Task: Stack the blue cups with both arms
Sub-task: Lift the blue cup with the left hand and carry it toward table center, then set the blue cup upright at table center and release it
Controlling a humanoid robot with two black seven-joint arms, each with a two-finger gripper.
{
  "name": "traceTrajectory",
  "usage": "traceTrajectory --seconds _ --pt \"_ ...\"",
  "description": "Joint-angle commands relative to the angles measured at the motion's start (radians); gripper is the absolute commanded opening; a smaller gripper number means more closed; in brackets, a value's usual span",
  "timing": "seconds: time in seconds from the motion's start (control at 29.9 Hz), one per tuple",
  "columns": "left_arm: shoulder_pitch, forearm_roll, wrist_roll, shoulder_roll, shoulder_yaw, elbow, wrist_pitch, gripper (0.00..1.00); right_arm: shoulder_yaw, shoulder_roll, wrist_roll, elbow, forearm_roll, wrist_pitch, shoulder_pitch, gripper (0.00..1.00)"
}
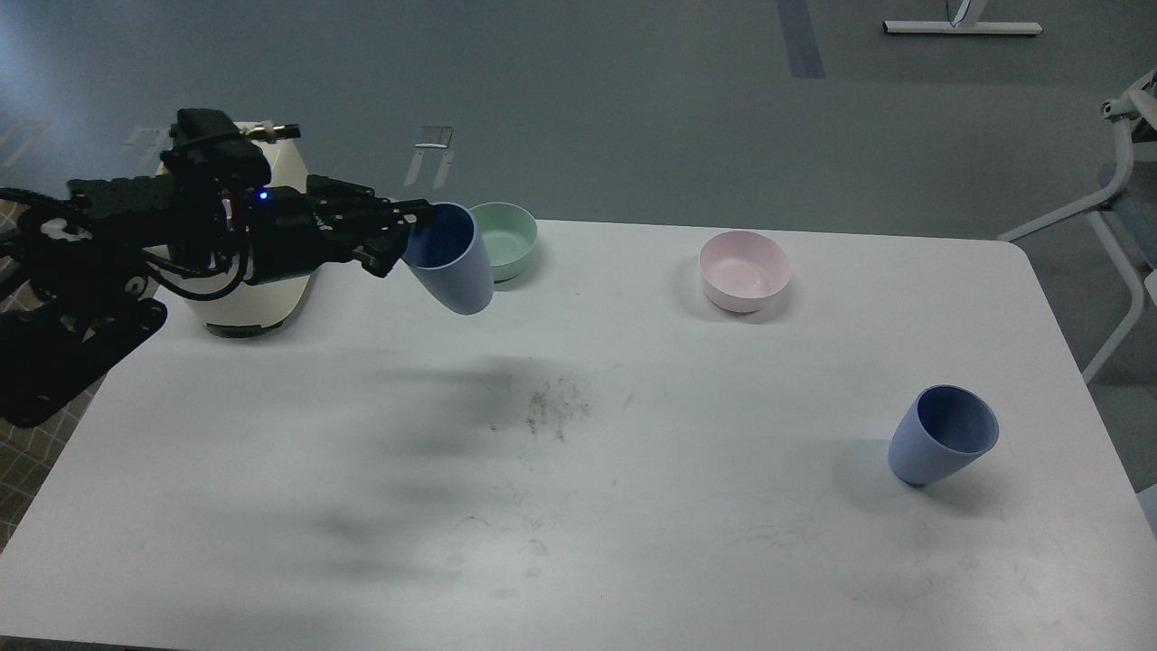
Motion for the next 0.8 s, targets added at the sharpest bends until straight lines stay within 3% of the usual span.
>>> traceTrajectory --seconds 0.0,0.27,0.77 --pt "-0.096 0.006 0.000 -0.150 0.099 0.079 -0.025 0.05 0.018 -0.006 0.000 0.009 0.009 0.000 -0.018 1.00" --pt "-0.093 0.071 0.000 -0.247 0.199 0.118 -0.025 0.05 0.019 -0.023 0.000 0.026 0.011 0.000 -0.051 1.00" --pt "-0.084 0.075 0.000 -0.375 0.207 0.255 -0.025 0.08 0.016 -0.008 0.000 0.040 0.011 0.000 -0.065 1.00"
